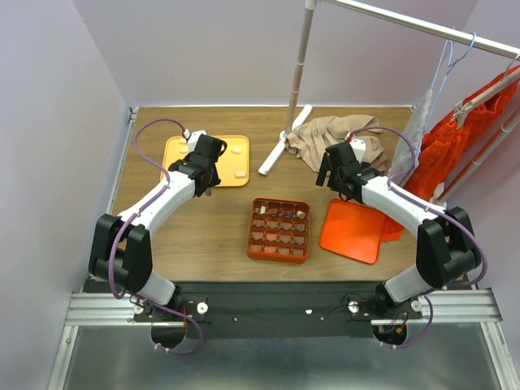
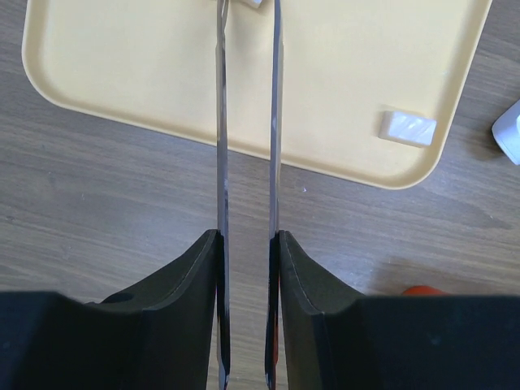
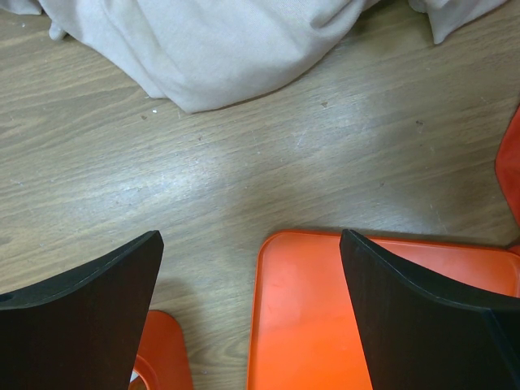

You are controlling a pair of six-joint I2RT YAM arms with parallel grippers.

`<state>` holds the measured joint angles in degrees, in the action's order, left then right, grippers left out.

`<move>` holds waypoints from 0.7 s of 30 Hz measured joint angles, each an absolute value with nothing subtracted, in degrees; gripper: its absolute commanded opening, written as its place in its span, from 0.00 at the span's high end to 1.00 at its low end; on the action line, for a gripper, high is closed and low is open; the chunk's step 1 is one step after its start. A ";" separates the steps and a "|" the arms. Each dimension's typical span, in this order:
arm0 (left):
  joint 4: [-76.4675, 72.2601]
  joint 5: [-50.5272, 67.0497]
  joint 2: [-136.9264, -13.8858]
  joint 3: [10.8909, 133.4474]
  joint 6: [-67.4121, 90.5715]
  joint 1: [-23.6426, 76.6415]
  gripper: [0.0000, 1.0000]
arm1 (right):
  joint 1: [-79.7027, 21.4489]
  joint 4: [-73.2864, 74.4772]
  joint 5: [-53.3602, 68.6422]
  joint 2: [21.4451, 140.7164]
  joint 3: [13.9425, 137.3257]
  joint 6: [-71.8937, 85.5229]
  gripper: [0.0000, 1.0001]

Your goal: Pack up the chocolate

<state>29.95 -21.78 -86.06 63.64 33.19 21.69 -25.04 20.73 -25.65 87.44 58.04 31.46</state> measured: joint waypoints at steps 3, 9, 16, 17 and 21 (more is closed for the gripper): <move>30.06 -21.78 -86.00 63.77 32.93 21.69 0.84 | -25.04 20.73 -25.65 87.35 58.04 31.46 0.01; 30.76 -21.15 -82.85 64.10 30.57 21.69 1.00 | -25.04 20.73 -25.67 86.56 58.02 31.46 0.01; 31.75 -18.02 -70.81 64.07 24.38 21.69 1.00 | -25.04 20.75 -25.67 86.06 58.02 31.46 0.01; 32.01 -16.93 -68.86 64.07 23.29 21.71 1.00 | -25.04 20.73 -25.67 86.06 58.02 31.46 0.01; 33.47 -12.69 -61.32 64.03 19.18 22.28 1.00 | -25.04 20.75 -25.67 86.04 58.02 31.44 0.01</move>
